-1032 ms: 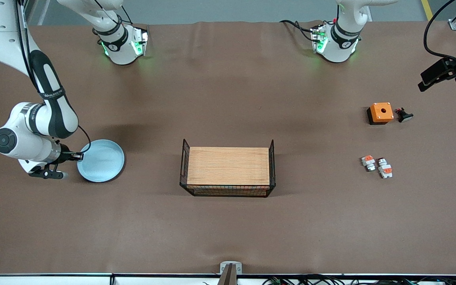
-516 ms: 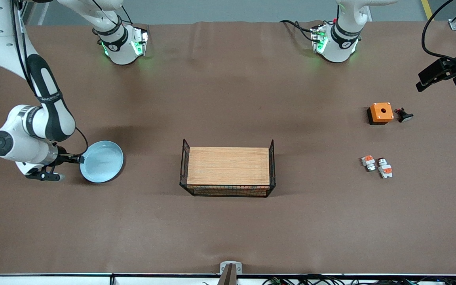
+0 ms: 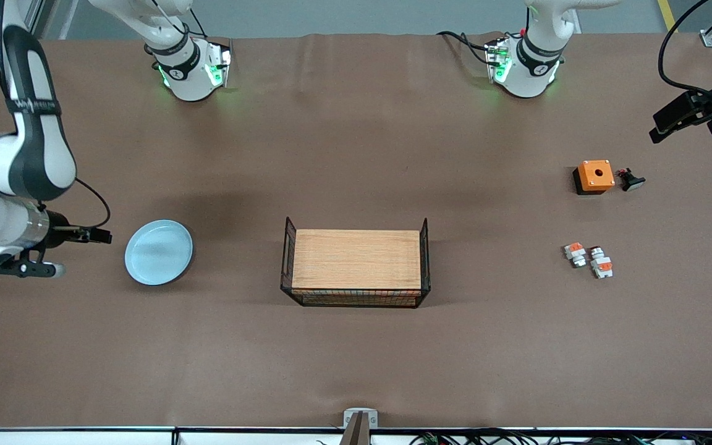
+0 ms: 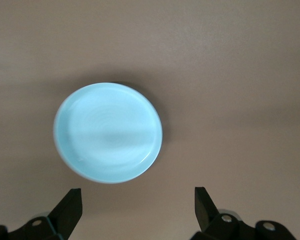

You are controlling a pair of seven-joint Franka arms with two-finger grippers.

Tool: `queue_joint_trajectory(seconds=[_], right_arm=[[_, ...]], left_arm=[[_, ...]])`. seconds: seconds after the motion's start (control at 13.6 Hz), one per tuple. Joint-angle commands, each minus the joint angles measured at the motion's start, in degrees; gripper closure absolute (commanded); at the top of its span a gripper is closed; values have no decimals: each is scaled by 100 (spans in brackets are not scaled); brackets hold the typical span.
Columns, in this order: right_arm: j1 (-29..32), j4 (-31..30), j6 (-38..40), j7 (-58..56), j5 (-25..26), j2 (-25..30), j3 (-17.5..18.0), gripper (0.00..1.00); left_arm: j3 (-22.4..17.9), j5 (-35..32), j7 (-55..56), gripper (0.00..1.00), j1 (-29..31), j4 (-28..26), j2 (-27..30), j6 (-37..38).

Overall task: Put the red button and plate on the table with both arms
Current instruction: 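Open the right gripper and draw it back from the plate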

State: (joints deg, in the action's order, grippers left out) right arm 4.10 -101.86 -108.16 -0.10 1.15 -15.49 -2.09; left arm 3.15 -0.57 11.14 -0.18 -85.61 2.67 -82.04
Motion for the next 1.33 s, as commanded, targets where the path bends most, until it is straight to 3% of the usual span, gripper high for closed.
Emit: queue_joint_trajectory(seconds=[0.0,0.44,0.66,1.25], right_arm=[[-339,130,636,659,-18,502,-2,1],[-630,929,1973,704,-18,1056,15,0],[-630,1895,2842,678,-18,1039,-2,0],[-577,2540,3107,617,-18,1196,-46,0]], left_arm=[[27,-128,-68,1,-26,1,23,-40],[80,-128,-68,1,1,1,23,-48],[80,-128,-68,1,-8,9,32,-49],[89,-128,-77,1,-26,1,14,-40]])
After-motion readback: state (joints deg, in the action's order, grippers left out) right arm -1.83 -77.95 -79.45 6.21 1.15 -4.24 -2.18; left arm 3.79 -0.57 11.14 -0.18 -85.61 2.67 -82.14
